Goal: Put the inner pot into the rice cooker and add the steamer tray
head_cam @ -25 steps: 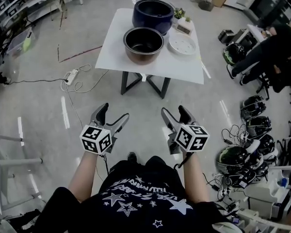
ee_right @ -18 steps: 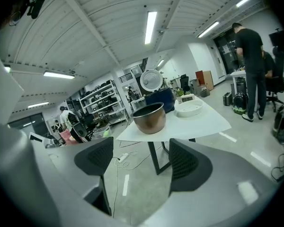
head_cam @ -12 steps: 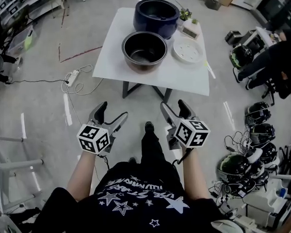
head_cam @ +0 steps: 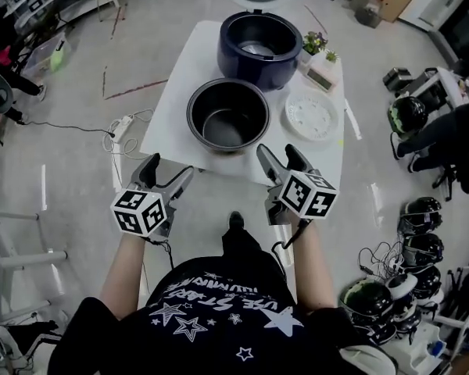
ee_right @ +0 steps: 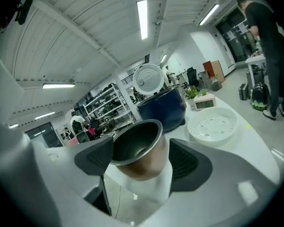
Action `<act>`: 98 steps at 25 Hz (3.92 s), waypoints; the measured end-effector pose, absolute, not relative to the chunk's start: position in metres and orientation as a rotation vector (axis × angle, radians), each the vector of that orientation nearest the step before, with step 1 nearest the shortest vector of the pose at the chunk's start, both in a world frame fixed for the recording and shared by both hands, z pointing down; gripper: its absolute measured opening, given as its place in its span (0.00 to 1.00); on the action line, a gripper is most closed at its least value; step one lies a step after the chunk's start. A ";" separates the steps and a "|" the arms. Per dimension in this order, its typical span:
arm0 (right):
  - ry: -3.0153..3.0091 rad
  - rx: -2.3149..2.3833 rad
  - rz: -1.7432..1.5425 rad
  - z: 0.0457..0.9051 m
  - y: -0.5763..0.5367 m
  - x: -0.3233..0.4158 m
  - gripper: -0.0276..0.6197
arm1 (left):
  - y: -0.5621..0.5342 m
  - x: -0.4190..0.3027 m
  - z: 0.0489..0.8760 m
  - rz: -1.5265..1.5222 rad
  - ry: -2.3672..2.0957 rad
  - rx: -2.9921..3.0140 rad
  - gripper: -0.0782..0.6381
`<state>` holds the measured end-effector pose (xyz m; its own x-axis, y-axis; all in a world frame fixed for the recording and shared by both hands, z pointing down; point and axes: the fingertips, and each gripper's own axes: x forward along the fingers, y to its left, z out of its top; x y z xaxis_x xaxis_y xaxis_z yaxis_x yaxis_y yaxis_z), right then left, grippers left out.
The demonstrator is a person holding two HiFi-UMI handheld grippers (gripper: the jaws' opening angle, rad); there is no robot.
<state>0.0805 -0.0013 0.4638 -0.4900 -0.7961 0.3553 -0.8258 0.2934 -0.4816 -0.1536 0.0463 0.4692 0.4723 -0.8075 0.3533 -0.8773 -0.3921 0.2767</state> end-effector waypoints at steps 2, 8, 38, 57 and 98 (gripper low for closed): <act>-2.480 1.523 0.982 0.468 -0.025 0.080 0.63 | 0.027 -0.152 0.466 0.207 -1.434 2.272 0.70; -2.436 1.409 1.008 0.486 -0.082 0.073 0.61 | -0.015 -0.152 0.462 0.199 -1.513 2.211 0.70; -2.146 1.264 0.907 0.538 -0.146 0.057 0.21 | -0.092 -0.159 0.491 0.320 -1.486 2.014 0.68; -2.085 1.387 0.944 0.538 -0.149 0.061 0.18 | -0.124 -0.127 0.543 0.557 -1.013 1.998 0.38; -2.421 1.555 0.456 0.326 -0.163 0.014 0.18 | -0.177 -0.164 0.381 0.527 -1.250 2.269 0.18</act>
